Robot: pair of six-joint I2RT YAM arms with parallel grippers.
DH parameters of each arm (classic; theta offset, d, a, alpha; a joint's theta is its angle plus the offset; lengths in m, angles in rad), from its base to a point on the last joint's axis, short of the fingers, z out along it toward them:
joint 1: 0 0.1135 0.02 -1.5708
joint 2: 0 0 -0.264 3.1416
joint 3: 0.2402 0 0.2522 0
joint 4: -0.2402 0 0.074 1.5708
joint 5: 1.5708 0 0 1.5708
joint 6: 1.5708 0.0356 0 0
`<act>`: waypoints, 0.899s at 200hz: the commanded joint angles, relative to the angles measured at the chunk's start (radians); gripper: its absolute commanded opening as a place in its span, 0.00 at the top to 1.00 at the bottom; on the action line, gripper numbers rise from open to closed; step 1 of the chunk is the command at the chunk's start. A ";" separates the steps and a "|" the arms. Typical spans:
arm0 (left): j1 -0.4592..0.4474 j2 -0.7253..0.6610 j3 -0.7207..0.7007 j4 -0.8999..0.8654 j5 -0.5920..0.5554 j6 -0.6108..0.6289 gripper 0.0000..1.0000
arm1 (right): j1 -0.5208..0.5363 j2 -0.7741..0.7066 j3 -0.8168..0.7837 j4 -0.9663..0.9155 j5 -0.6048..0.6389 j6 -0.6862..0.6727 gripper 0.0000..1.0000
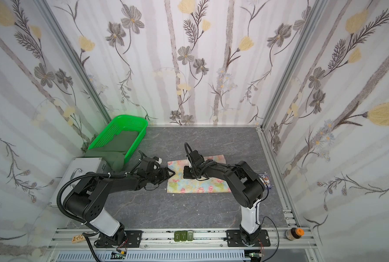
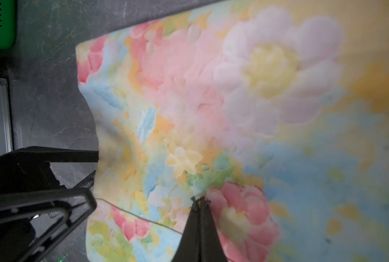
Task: Fold and stack skirts
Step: Fold the skirt at the center of the table.
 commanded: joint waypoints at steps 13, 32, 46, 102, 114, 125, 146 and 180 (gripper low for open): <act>-0.011 0.049 -0.001 -0.255 -0.060 -0.015 0.40 | 0.018 0.033 -0.005 0.047 -0.021 0.040 1.00; -0.015 0.061 0.006 -0.255 -0.064 -0.009 0.47 | 0.030 0.043 -0.007 0.054 -0.026 0.048 1.00; -0.014 0.073 0.010 -0.255 -0.062 -0.004 0.52 | 0.032 0.048 -0.007 0.059 -0.031 0.052 1.00; -0.016 0.067 0.018 -0.255 -0.077 -0.003 0.87 | 0.035 0.049 -0.002 0.058 -0.031 0.054 1.00; -0.016 0.053 0.022 -0.256 -0.069 -0.006 0.96 | 0.035 0.048 -0.001 0.058 -0.032 0.055 1.00; -0.016 0.036 0.027 -0.261 -0.068 -0.007 1.00 | 0.035 0.042 -0.001 0.059 -0.035 0.055 1.00; -0.016 0.001 0.040 -0.285 -0.072 -0.004 1.00 | 0.035 0.019 0.004 0.054 -0.037 0.055 1.00; -0.009 -0.044 0.084 -0.384 -0.100 0.025 1.00 | 0.032 -0.037 0.010 0.047 -0.052 0.055 1.00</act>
